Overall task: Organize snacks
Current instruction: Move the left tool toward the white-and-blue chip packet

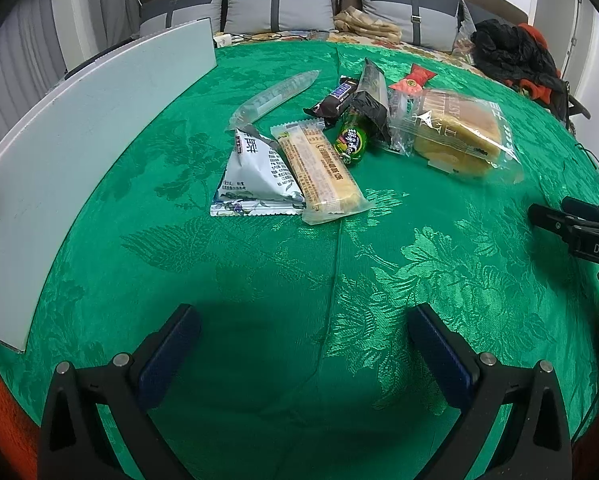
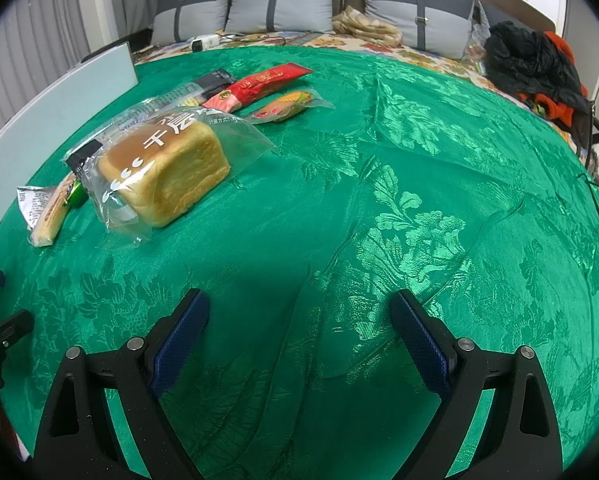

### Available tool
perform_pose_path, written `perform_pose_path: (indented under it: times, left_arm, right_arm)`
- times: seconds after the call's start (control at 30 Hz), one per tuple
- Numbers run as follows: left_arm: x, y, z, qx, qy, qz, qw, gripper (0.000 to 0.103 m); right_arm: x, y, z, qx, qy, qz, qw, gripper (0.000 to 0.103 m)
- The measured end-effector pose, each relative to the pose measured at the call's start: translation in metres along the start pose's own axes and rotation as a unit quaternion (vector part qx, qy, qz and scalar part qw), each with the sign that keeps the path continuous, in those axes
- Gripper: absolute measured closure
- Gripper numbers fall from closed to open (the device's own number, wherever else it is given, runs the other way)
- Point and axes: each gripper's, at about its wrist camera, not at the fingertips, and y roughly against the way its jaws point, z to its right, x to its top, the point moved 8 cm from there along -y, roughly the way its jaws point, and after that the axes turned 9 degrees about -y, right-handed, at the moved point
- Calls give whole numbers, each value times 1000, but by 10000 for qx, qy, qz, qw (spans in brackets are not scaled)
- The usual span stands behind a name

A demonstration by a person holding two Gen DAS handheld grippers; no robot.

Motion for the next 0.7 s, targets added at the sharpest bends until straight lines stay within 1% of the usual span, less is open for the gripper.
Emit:
perform_pose_path:
  times: [0.17,0.23,0.33,0.43,0.6,0.7]
  left_arm:
    - [3,-3,-5,-98,-65,-180,9998,0]
    - [3,-3,-15,-87,48,-279,9996,0]
    - [5,-3,-29,-134,264,-292,9991,0]
    - [10,-7,-42,-164,389,-442,9981,0]
    - [28,-1,-59,-308,631,-222,9973,0]
    - [42,-2,-64,-293,585,-124,9978,0]
  right_arm:
    - [0,0,0,1,-1,-1,10000,8]
    - [0,0,0,1,-2,-1,10000,8]
    - [0,0,0,0,-2,-2,10000,8]
    - [0,0,0,1,-3,-3,10000,8]
    - [0,0,0,0,-4,-4,10000,8]
    - [0,-1,0,0,-5,-5,10000,8]
